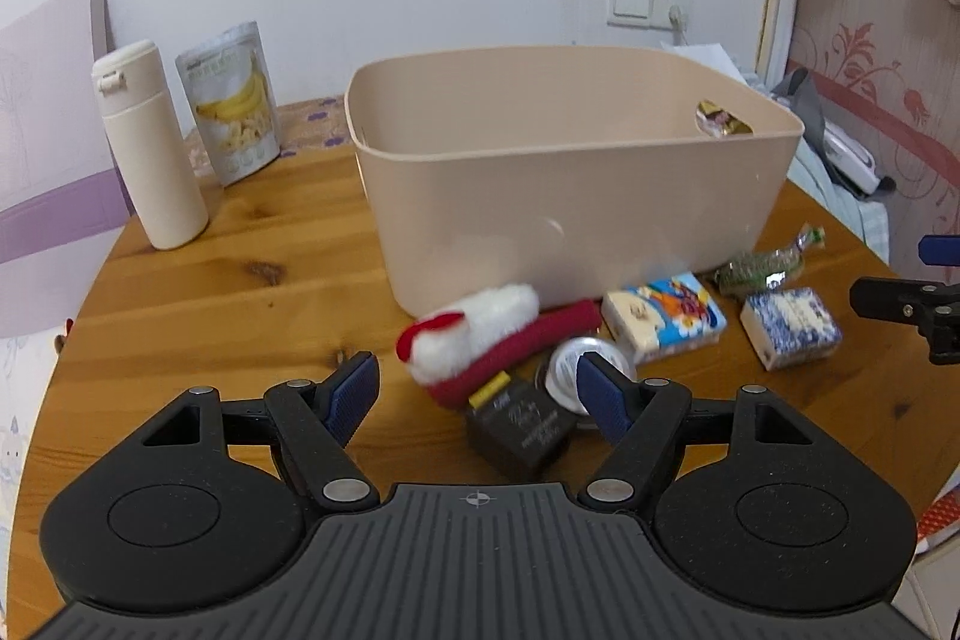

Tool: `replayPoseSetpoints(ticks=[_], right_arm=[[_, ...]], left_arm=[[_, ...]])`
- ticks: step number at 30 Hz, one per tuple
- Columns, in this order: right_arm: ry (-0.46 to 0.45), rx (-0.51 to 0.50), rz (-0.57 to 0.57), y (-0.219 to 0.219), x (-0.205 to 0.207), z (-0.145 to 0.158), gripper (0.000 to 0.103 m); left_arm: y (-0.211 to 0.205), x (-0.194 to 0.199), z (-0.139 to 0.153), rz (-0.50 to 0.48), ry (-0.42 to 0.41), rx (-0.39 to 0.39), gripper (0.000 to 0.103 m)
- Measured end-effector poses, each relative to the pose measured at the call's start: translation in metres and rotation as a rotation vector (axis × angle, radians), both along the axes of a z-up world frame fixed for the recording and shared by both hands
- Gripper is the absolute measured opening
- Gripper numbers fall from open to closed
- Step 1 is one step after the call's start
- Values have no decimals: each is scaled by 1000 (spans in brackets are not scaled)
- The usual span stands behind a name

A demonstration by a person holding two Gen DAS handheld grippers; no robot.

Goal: Organize objects
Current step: 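Move both tools back toward the items beside the bin, then grasp the black CIE box with the left tool while the right tool grasps the blue-and-white box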

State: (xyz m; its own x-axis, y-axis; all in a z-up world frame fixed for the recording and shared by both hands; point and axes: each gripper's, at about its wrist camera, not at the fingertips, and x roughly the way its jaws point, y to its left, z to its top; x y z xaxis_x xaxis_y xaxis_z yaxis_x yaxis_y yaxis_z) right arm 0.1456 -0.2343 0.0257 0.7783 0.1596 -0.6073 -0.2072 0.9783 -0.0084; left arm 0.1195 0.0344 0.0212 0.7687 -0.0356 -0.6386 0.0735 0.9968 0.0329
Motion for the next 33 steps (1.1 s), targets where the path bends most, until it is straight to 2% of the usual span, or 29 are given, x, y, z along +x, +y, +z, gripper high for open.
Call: replayPoseSetpoints(ticks=[3,6,21,33], right_arm=[[-1,-2,-16,-1,-2,-9,103],[-2,-4,-42,0,-4,-18,103],[53,-61,-19,6,-5,-51,103],[106,-32,-23,4,6,-67,103]], left_arm=[[-2,-1,-6,2,15,21,74],[-1,-1,-10,-2,27,9,74],[2,5,-32,4,89,-13,74],[3,14,-45,-10,94,-23,74]])
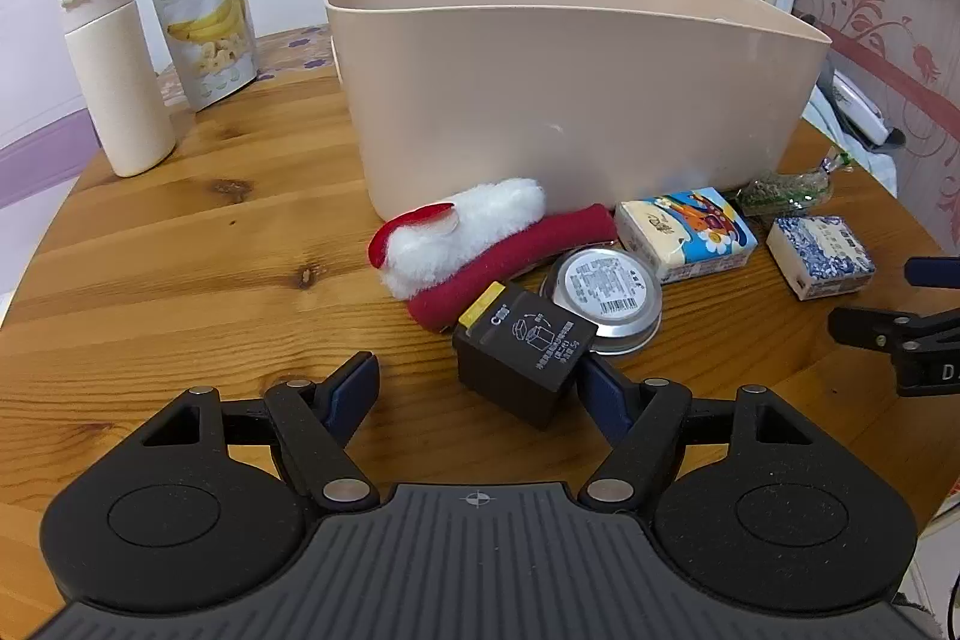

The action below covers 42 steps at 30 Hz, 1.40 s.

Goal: Organize objects
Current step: 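Grasp the black CIE box with the left tool while the right tool grasps the blue-and-white box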

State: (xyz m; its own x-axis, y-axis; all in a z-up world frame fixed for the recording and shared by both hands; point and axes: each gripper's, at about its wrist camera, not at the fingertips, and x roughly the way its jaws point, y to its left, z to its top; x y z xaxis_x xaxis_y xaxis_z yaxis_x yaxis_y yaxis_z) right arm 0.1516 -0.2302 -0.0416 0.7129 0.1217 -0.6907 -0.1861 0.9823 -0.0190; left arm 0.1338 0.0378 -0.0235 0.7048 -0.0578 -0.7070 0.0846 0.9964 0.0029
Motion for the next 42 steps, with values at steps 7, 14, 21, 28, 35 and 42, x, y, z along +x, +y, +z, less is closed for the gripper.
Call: replayPoseSetpoints(ticks=[7,14,21,28,35,42], right_arm=[[22,-1,3,7,11,-4,103],[33,5,-17,11,21,-9,100],[22,3,-15,17,27,-7,87],[7,-11,10,25,23,-2,64],[24,8,23,21,11,-1,64],[14,36,13,12,-3,8,64]], left_arm=[[-3,7,-4,-21,8,-21,73],[-8,9,-6,-59,-3,-1,62],[-6,8,-5,-68,-16,6,46],[-7,4,-4,-69,-9,10,46],[-5,-7,-2,-64,-8,12,46],[-3,-19,7,-64,-31,16,46]])
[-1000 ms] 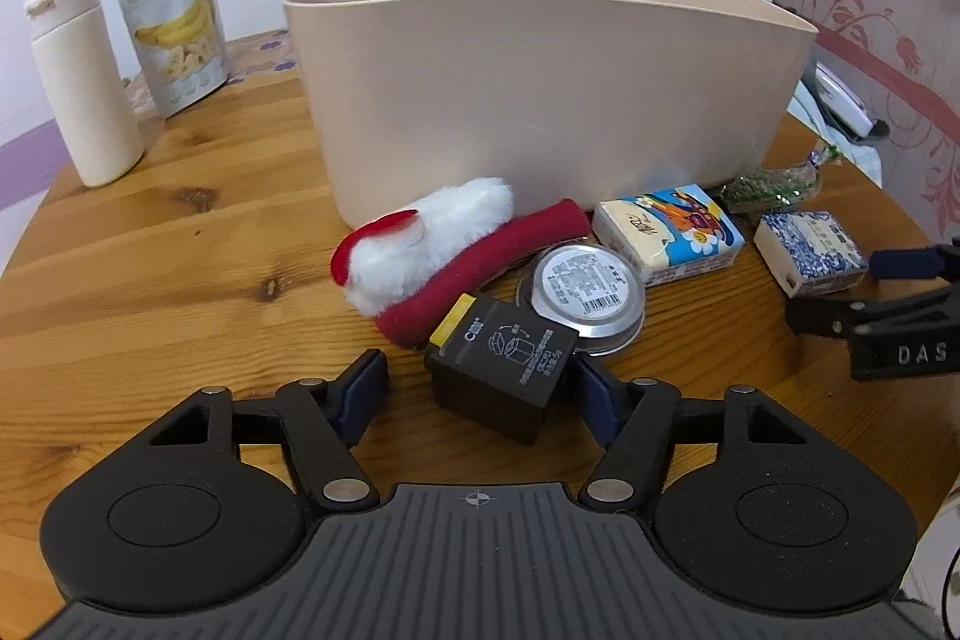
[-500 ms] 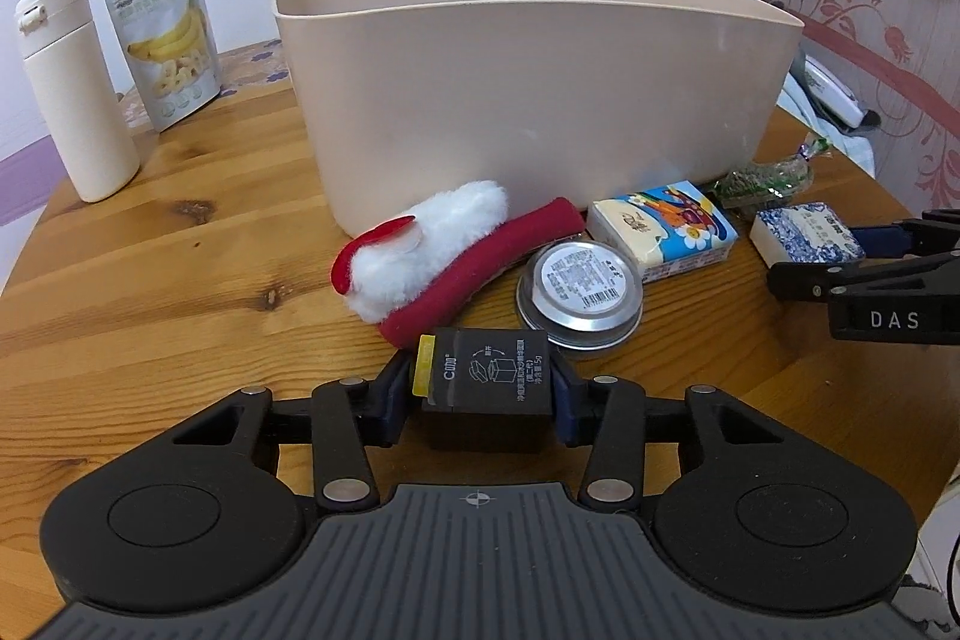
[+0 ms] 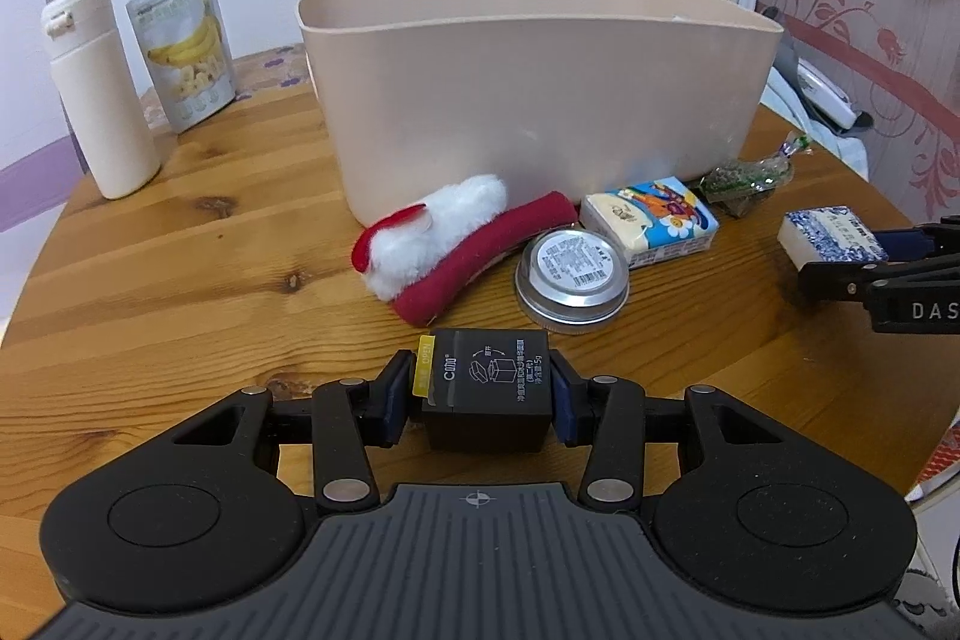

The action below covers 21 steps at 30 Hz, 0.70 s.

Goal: Organize objects
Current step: 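Grasp the black CIE box with the left tool while the right tool grasps the blue-and-white box, then lift both boxes over the beige bin and open both tools to drop them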

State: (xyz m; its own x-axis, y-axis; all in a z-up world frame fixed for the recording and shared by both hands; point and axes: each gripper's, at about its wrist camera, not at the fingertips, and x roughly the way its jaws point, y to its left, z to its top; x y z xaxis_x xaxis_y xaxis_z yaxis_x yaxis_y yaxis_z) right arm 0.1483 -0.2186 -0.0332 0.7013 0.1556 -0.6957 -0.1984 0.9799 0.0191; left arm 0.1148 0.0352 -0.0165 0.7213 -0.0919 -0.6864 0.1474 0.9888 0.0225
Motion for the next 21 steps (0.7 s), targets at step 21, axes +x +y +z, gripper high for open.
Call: replayPoseSetpoints(ticks=[21], right_arm=[[-129,34,-20,-19,-24,46,64]], left_arm=[[6,-12,52,7,-125,-12,46]])
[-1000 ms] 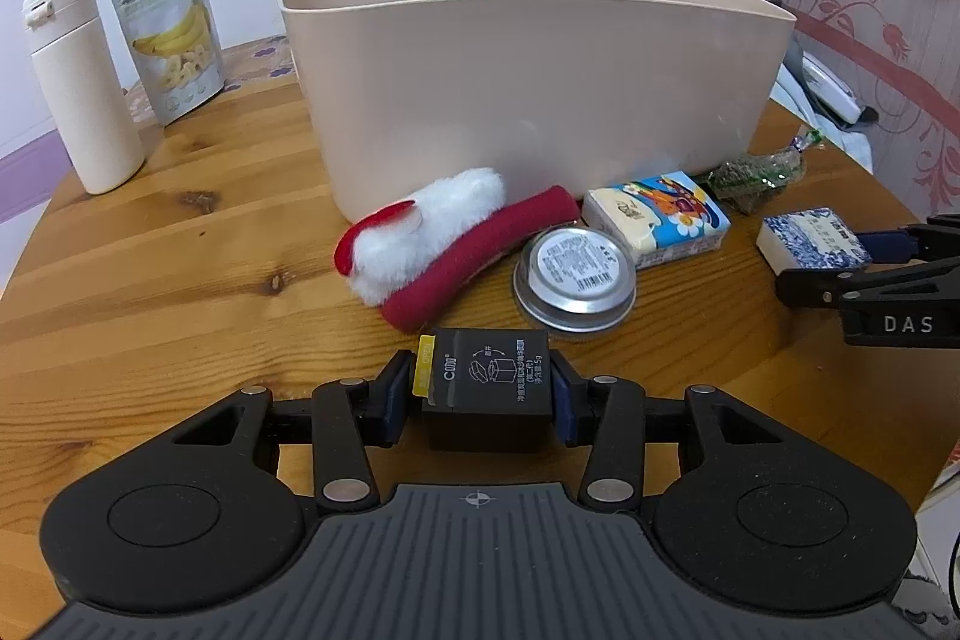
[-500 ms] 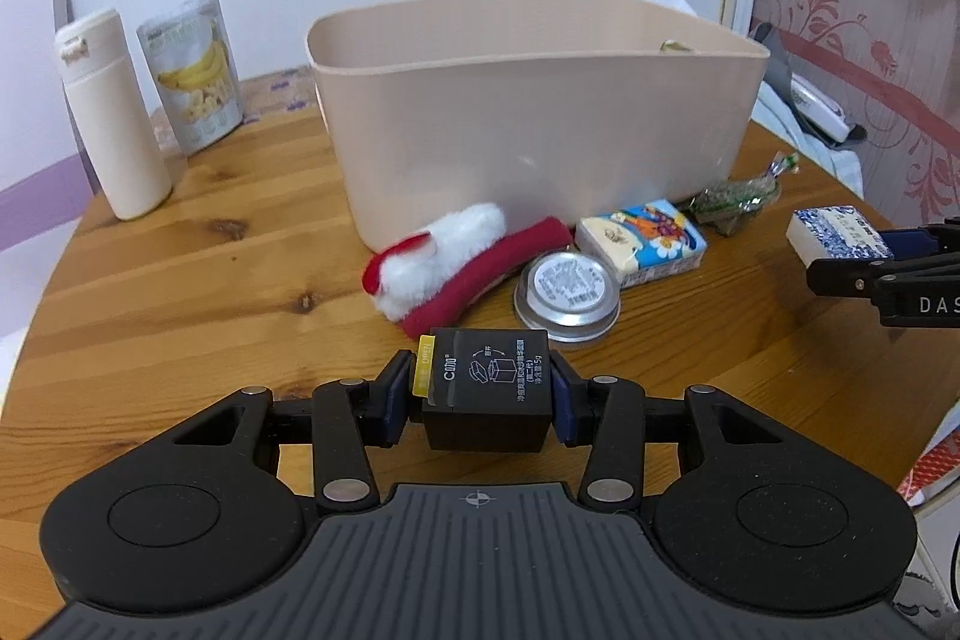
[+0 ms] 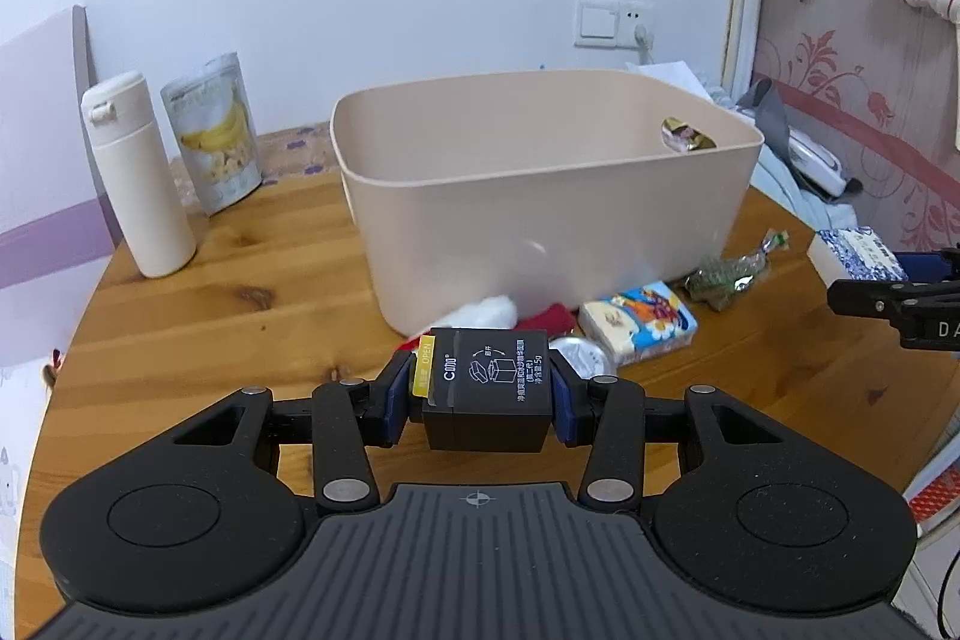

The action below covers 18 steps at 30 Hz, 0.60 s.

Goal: Organize objects
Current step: 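Lift both boxes over the beige bin and open both tools to drop them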

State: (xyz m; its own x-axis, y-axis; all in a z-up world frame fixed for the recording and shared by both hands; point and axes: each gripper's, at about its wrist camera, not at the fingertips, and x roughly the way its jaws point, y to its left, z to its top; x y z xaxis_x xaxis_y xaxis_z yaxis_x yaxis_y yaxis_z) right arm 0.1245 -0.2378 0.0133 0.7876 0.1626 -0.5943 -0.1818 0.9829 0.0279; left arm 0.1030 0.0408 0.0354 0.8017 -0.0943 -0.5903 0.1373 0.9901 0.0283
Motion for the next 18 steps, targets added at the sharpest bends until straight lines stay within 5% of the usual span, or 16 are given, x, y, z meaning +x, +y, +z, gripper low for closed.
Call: replayPoseSetpoints(ticks=[18], right_arm=[[-88,11,-16,-2,21,30,64]], left_arm=[[4,36,41,-5,-106,-22,46]])
